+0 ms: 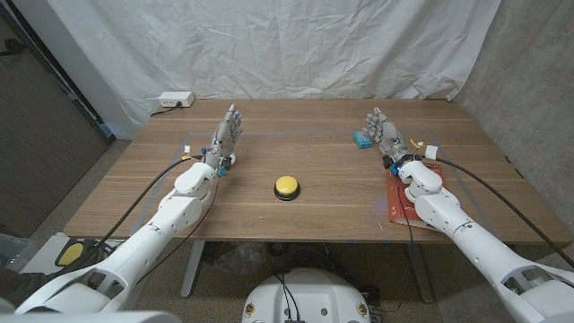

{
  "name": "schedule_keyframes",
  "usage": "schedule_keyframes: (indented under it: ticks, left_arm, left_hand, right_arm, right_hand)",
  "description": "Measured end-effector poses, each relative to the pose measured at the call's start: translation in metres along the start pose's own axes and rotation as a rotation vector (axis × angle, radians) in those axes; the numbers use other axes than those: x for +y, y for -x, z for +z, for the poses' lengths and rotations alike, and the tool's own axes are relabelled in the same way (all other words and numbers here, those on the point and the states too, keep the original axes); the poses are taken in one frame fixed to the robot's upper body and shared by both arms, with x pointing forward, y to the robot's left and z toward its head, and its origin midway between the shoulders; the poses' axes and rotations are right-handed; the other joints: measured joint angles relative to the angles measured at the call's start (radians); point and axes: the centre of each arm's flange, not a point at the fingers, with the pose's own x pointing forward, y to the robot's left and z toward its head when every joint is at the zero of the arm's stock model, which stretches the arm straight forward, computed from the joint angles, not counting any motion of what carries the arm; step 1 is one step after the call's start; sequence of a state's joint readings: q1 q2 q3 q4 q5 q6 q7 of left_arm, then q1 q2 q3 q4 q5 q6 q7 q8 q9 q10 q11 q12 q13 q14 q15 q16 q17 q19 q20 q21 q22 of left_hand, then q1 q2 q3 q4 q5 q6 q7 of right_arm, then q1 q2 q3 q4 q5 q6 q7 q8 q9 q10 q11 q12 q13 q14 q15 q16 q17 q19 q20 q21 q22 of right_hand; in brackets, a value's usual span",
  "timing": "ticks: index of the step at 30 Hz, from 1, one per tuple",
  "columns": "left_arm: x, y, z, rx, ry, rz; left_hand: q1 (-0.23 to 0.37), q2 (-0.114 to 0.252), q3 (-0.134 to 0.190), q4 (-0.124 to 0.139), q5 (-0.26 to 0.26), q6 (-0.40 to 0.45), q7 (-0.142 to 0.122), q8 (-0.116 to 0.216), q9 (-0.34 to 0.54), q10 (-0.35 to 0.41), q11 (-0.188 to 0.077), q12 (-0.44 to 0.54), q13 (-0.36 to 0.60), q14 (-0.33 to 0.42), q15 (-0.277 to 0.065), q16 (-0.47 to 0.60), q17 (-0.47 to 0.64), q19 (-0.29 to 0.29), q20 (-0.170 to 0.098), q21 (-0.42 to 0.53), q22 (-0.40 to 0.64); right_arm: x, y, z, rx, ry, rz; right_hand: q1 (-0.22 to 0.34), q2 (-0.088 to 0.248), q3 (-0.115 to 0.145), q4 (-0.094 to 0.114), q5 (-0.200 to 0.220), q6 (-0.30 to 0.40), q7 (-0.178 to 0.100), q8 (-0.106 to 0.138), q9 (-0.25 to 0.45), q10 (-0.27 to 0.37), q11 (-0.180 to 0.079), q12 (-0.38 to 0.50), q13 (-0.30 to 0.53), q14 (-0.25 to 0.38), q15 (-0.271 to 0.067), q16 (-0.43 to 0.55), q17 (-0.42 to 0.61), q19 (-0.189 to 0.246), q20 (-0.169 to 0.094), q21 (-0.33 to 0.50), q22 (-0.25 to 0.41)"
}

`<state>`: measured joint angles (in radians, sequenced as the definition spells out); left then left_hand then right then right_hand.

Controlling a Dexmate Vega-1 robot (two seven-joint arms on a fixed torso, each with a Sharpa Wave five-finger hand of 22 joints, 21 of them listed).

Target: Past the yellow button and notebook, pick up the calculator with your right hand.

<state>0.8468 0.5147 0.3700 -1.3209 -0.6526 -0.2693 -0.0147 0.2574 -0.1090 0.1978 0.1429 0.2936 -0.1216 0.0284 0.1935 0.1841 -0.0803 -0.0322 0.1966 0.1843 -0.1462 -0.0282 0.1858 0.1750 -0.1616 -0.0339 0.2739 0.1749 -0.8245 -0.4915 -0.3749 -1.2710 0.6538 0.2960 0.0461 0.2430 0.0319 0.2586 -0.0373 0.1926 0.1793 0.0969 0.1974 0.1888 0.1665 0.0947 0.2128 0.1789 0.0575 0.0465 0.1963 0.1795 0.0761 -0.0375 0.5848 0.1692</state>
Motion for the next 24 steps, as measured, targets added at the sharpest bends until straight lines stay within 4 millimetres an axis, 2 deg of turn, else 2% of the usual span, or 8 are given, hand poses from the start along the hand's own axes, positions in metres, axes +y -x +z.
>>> schedule_keyframes:
  ticks: [11, 24]
  left_arm:
    - [-0.002, 0.004, 0.002, 0.018, 0.001, 0.013]
    - [-0.009, 0.003, 0.01, 0.025, -0.02, 0.0]
  left_hand:
    - [0.009, 0.009, 0.004, -0.004, 0.008, 0.0, 0.0, 0.0, 0.0, 0.0, 0.0, 0.0, 0.0, 0.004, 0.004, 0.0, 0.0, 0.0, 0.0, 0.0, 0.0]
    - [0.024, 0.016, 0.005, -0.011, 0.008, 0.008, 0.0, 0.0, -0.003, 0.0, 0.0, 0.0, 0.0, 0.004, 0.004, 0.0, 0.0, 0.0, 0.0, -0.004, 0.0]
  right_arm:
    - [0.005, -0.001, -0.001, -0.016, -0.022, 0.006]
    - [0.006, 0.007, 0.001, -0.044, -0.056, 0.009]
  right_hand:
    - [0.012, 0.004, 0.004, -0.004, 0.004, 0.008, -0.002, 0.0, 0.0, 0.009, 0.002, 0.0, 0.001, 0.011, 0.0, 0.0, 0.0, 0.004, 0.004, 0.0, 0.001]
    - [0.013, 0.005, 0.008, -0.008, 0.004, 0.019, -0.002, 0.0, 0.0, 0.023, 0.002, 0.006, 0.0, 0.027, -0.005, 0.004, 0.0, 0.016, -0.002, -0.002, 0.001]
